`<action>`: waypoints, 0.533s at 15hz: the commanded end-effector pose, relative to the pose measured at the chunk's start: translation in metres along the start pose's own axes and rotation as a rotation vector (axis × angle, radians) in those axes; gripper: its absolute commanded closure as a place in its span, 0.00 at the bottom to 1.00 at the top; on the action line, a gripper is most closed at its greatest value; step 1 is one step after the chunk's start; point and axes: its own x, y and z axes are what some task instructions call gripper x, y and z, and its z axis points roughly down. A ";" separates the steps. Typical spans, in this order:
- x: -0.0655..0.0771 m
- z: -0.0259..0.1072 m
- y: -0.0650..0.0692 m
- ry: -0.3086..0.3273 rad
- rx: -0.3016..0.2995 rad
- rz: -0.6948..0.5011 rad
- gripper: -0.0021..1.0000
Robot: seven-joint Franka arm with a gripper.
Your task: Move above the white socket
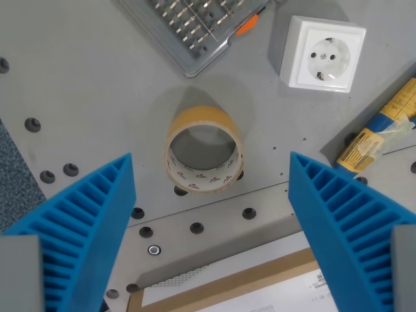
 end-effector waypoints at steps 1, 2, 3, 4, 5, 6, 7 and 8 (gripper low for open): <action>0.000 -0.002 0.000 0.004 0.001 0.000 0.00; 0.000 -0.002 0.000 0.004 0.001 0.000 0.00; 0.000 -0.002 0.000 0.003 0.001 0.000 0.00; 0.000 -0.001 0.000 0.004 0.001 0.001 0.00; 0.000 -0.001 0.000 0.004 0.001 0.002 0.00; 0.000 -0.001 0.001 0.004 0.001 0.003 0.00; 0.000 0.000 0.001 0.004 0.001 0.005 0.00; 0.000 0.001 0.002 0.004 0.001 0.007 0.00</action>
